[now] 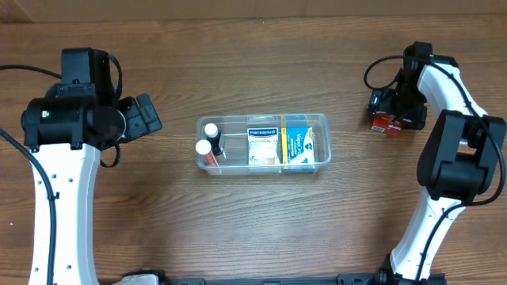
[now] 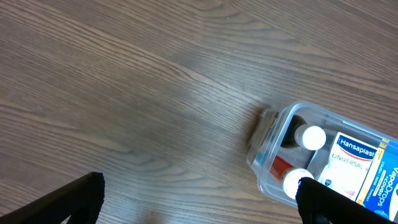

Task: Pack container
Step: 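Move right gripper to the red Halson box and grasp it, then lower the Halson box into the container's middle and release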

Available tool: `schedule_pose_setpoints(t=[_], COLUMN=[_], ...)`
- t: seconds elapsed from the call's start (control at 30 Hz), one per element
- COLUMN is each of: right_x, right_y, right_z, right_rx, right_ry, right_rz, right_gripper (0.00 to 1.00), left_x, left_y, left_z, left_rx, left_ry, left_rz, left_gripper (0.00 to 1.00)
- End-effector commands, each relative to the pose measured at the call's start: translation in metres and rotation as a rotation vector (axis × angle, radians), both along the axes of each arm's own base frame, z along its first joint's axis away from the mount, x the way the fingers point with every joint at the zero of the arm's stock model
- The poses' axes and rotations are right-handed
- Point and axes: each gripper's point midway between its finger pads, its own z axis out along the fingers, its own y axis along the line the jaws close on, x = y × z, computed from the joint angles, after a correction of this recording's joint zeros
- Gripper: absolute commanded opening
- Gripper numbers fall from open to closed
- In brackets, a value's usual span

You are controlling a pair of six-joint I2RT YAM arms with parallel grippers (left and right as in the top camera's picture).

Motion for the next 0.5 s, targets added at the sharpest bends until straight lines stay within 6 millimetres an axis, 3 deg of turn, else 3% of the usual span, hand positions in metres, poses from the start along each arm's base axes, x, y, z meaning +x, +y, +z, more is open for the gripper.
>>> schedule_pose_setpoints(t=[0.0,0.07,0.13,0.37,0.4,0.47], right_x=[-0.010,-0.010,-0.010,-0.012,-0.012,-0.005], right_y=[0.003,0.003,0.003,0.003,0.003,0.002], right_z=[-0.017,-0.017,-0.017,-0.014,-0.010,0.020], right_rx=[0.022,0.022,0.022,0.019,0.018,0.010], right_ry=[0.056,0.057,0.057,0.062,0.059,0.008], right_rz=[0.001,0.001,0.001,0.001,0.001,0.000], right_gripper=[0.95,0.86,0.69,0.69,0.69,0.69], left_x=[0.000,0.000,0.000,0.000,0.000,0.001], left_y=[0.002,0.002,0.002,0.002,0.002,0.002], left_z=[-0.001,-0.001,-0.001,-0.001,-0.001,-0.001], left_rx=[0.013,0.013,0.013,0.013,0.013,0.013], left_ry=[0.004,0.004,0.005,0.005,0.005,0.002], left_rz=[-0.013,-0.013,-0.013,-0.013,-0.013,-0.013], left_gripper=[1.00,1.00,1.00,1.00,1.00,1.00])
